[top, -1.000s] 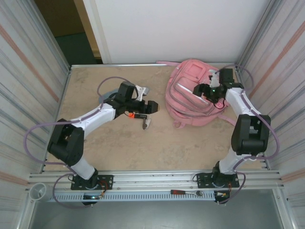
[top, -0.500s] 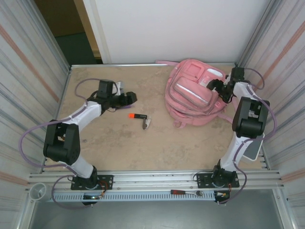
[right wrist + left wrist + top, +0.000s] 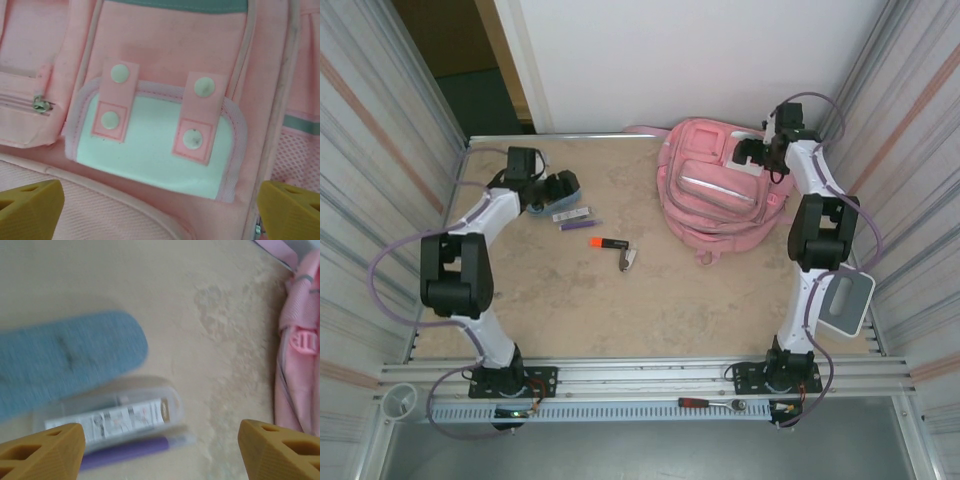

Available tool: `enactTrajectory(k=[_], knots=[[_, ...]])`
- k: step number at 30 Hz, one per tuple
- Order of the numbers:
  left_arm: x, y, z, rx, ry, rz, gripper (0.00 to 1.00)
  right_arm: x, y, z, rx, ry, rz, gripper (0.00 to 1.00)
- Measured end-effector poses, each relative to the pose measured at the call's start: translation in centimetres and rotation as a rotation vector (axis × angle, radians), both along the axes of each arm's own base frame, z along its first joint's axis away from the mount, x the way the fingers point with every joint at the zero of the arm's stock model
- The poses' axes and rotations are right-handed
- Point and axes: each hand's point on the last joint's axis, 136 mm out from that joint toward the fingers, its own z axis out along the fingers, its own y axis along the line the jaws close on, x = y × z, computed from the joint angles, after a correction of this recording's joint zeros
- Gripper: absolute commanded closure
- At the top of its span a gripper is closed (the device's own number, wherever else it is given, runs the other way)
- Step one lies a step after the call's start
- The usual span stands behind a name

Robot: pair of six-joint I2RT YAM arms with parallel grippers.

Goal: Pack the student bag

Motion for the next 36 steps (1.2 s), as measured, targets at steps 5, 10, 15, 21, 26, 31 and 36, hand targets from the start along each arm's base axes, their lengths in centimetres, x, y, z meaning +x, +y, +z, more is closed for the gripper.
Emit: enactTrajectory(k=[5, 10, 15, 21, 26, 31, 36], knots=[[3.7, 2.2, -0.8, 0.164, 0.024, 0.004, 0.11, -4.3, 2.0, 2.1, -0.038, -0.027, 0.03, 0.01], [4.0, 3.6, -2.6, 0.259, 0.091, -0.018, 0.06, -7.3, 5.6, 4.2, 0.002, -0.082, 0.101, 0.01], [4.1, 4.1, -2.7, 0.273, 0.123, -0.031, 0.09, -10.4, 10.1, 2.2, -0.014, -0.037, 0.196, 0.01], [4.0, -1.5, -1.9, 0.072, 0.063, -0.124, 0.17, -11.7, 6.4, -1.2, 0.053, 0.055, 0.056, 0.01], [2.2, -13.3, -1.0, -0.114, 0.024, -0.315, 0.25, -9.3, -0.5, -0.7, 0.221, 0.004, -0.186, 0.04], [0.5, -25.6, -1.9, -0.245, 0.029, -0.514, 0.39, -6.0, -2.6, -1.9, 0.317, 0.0, -0.274, 0.07], [-1.7, -31.3, -5.6, -0.317, 0.12, -0.598, 0.42, -4.1, -1.2, -3.7, 0.373, 0.036, -0.255, 0.11]])
